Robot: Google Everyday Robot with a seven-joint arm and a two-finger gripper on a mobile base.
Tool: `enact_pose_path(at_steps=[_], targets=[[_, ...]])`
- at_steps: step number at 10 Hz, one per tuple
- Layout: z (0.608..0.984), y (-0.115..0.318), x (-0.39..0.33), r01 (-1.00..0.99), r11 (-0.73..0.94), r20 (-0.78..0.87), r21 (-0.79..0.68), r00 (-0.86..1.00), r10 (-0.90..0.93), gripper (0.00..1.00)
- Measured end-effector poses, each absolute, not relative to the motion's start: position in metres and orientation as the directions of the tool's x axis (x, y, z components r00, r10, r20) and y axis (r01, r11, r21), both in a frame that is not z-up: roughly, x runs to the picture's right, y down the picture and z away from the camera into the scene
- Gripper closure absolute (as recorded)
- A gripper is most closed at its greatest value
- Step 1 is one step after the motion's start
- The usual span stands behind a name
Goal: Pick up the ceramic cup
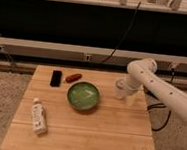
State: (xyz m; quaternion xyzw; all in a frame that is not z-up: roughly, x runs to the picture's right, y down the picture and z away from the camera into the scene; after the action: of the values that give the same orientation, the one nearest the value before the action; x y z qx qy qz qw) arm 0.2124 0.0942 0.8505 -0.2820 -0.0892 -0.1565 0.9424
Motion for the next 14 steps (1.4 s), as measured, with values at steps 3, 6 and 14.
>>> enact_pose_path(at_steps=[3, 6, 14], targets=[[0.856, 0.097, 0.215, 0.349, 0.791, 0.261, -0.503, 0.934, -0.246, 0.23], [0.854, 0.1, 0.22, 0.349, 0.785, 0.264, -0.512, 0.933, -0.243, 0.49], [0.832, 0.079, 0.224, 0.372, 0.772, 0.265, -0.515, 0.926, -0.269, 1.0]])
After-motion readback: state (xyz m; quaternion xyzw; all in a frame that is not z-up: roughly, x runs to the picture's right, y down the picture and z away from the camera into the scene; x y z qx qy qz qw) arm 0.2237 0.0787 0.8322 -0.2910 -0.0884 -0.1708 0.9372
